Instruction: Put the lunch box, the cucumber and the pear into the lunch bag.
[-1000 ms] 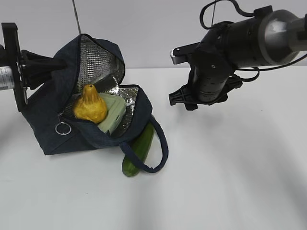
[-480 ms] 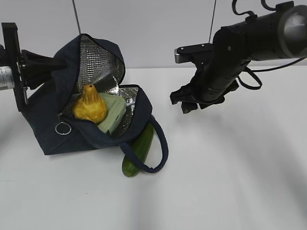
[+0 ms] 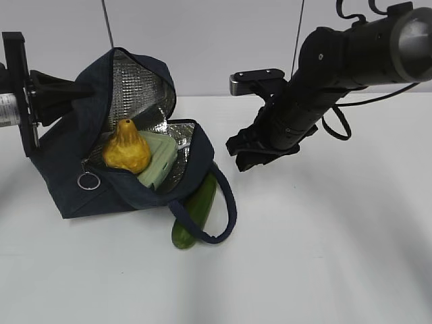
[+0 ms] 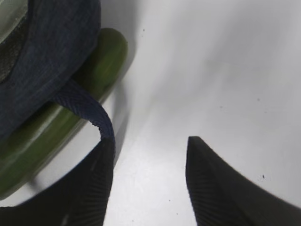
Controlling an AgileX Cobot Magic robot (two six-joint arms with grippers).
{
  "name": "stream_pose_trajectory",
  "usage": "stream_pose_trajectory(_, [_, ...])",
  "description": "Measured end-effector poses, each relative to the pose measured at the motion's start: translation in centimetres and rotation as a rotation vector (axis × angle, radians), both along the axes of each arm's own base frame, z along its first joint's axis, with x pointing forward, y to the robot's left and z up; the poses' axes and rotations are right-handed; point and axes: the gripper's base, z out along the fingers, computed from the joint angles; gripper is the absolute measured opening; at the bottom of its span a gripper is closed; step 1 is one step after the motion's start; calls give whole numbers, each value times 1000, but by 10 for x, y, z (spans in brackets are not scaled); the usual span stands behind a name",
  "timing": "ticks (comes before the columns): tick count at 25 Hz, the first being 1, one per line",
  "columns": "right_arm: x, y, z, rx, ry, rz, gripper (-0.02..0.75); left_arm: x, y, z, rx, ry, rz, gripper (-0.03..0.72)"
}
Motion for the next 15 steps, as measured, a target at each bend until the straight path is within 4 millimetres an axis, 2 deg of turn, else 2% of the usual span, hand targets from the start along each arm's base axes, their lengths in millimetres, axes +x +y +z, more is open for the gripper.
stream_pose_trajectory(5, [1,-10,-7,3,43,-21,392,0,0,0,0,0,0,2])
stream_pose_trajectory(9, [-6,-18,-21,20,108,-59,391,0,0,0,0,0,0,2])
stream_pose_trajectory(12, [-13,-17,-30,52,145,-64,391,0,0,0,0,0,0,2])
stream_pose_trajectory(15, [-11,-14,-31,102,110,-79,391,0,0,0,0,0,0,2])
